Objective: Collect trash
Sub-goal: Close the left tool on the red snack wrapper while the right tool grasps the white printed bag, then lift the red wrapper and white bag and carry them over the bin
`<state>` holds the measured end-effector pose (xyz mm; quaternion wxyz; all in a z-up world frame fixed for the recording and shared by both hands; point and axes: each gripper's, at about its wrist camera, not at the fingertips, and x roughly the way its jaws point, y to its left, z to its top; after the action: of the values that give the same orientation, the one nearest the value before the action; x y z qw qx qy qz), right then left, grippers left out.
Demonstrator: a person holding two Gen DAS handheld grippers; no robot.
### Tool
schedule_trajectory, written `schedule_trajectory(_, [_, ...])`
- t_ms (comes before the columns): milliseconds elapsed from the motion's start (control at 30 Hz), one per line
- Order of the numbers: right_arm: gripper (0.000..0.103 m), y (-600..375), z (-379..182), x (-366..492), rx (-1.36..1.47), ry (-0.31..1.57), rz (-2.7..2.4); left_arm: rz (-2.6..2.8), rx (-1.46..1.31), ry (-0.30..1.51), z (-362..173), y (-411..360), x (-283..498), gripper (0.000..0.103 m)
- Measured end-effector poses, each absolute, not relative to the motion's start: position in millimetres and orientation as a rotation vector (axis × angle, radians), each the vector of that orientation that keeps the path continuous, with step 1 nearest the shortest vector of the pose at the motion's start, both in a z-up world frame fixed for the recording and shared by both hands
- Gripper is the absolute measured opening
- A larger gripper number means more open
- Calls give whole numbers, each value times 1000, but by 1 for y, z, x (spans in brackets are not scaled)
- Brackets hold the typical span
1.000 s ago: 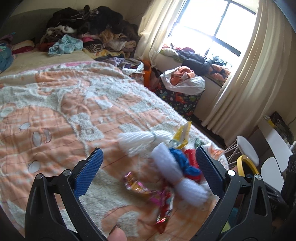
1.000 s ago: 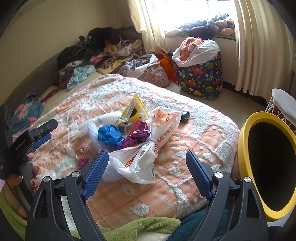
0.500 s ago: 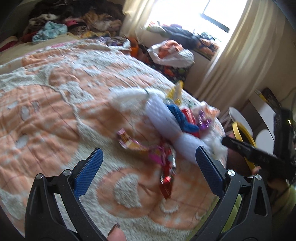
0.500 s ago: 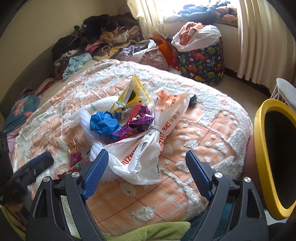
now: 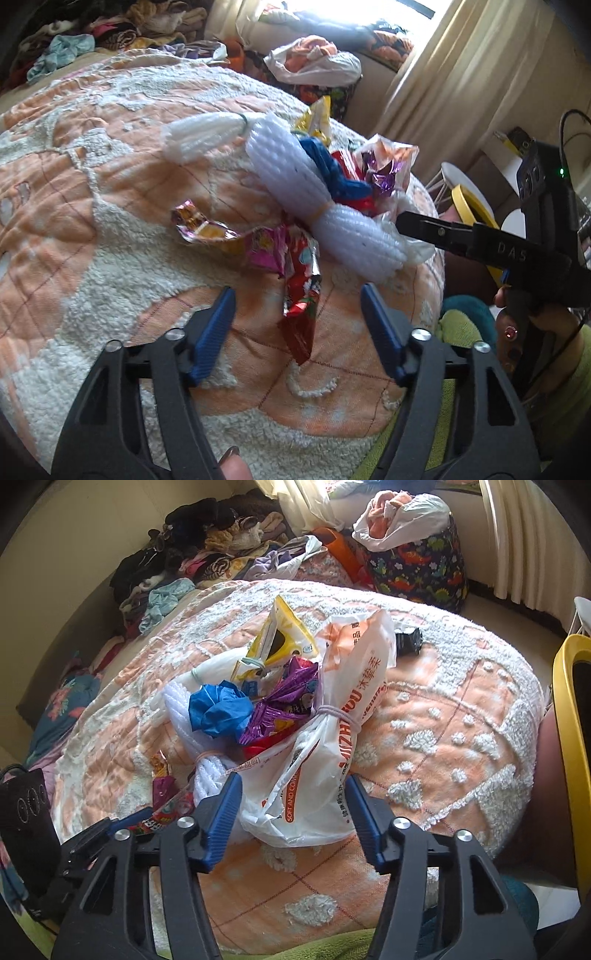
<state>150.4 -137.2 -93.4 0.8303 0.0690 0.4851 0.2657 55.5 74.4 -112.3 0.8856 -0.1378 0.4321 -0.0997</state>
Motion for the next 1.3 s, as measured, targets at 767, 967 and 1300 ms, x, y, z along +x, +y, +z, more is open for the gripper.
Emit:
schedule_trajectory(767, [21,-183,-62,134,146,904,504,-221,-246,810,-83,67,44,7])
schedule_trajectory(967, [21,-195,-55,133,163,880,487,-227,-250,777,-69,62,38,7])
schedule_trajectory(1300, [21,-218,-42,133,205,833,460,-266,-231,739,-49,42,38,7])
